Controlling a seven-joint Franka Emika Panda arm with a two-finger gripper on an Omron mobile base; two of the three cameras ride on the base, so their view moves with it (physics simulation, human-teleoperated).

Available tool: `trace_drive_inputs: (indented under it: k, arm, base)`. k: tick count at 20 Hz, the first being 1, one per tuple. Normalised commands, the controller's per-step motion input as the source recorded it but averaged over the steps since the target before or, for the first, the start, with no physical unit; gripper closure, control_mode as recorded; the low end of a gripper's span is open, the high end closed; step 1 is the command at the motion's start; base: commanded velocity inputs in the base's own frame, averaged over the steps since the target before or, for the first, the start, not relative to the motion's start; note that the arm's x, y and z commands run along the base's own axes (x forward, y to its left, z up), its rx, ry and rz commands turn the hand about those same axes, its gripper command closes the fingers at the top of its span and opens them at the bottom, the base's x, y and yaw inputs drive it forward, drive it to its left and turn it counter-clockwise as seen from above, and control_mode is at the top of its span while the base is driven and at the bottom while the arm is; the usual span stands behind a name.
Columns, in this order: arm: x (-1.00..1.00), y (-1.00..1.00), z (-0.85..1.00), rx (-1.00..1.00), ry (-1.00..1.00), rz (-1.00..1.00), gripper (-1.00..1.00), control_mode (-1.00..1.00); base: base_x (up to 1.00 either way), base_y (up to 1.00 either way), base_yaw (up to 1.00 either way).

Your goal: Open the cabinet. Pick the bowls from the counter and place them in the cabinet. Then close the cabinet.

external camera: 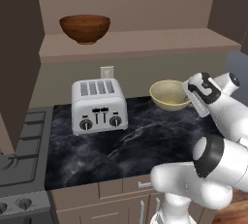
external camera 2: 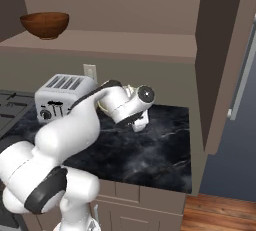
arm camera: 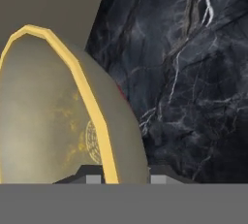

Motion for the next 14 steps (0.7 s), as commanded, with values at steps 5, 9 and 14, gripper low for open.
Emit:
trace_drive_inputs:
  k: [5, 9, 14]
  arm:
    - [-0.57, -0.16, 0.19, 0.00, -0.01, -0.01, 1.00, -1.00]
    - [-0.57, -0.05, 0.29, 0.00, -0.04, -0.01, 1.00, -1.00]
    - [-0.51, 0.00, 0.42, -0.01, 0.00, -0.02, 1.00, -1.00]
  base:
    - [0.00, 0.00, 0.00]
    - [0.00, 0.00, 0.00]
    - [0.00, 0.00, 0.00]
